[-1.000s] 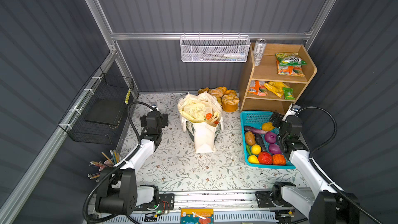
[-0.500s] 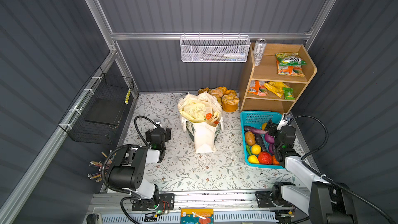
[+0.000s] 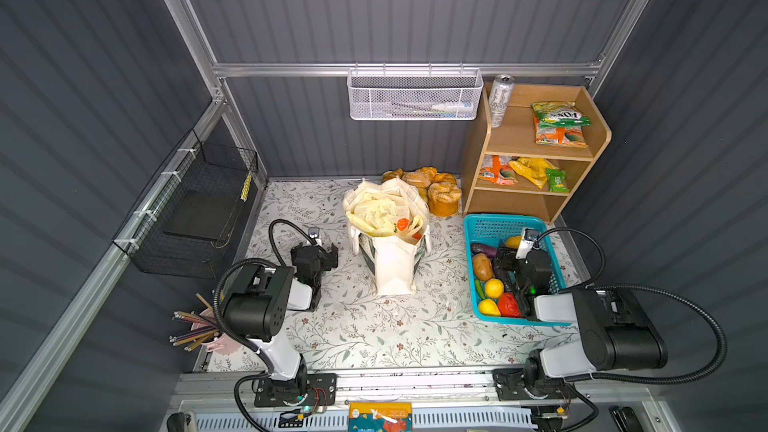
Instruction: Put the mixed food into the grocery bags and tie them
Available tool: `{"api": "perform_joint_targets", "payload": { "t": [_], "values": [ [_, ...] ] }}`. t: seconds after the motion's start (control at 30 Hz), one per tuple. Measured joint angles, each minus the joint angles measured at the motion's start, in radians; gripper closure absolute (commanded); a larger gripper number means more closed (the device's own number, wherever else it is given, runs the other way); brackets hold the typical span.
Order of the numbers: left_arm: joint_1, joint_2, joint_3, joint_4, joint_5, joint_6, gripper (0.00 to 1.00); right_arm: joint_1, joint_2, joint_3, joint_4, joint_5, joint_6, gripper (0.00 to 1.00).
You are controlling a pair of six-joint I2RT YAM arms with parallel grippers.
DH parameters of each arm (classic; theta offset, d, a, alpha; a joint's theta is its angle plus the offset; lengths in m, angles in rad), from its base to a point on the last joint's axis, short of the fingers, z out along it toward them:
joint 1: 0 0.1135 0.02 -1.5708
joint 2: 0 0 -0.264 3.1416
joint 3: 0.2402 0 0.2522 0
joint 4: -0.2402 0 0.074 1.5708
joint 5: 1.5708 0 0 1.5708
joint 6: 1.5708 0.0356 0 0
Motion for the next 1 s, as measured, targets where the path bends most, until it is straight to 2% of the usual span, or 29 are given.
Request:
{"api": "perform_joint_targets", "payload": {
  "t": [0.23,1.0],
  "values": [
    [0.073,0.0,0.043,-0.053,0.069,-0.03,0.0,-0.056,0.0,0.04,-0.019,-0.07,0.022,0.01],
    [0.074,0.001,0.043,-0.077,0.092,-0.038,0.0,-0.057,0.0,0.04,-0.045,-0.137,0.025,0.01]
  ]
}}
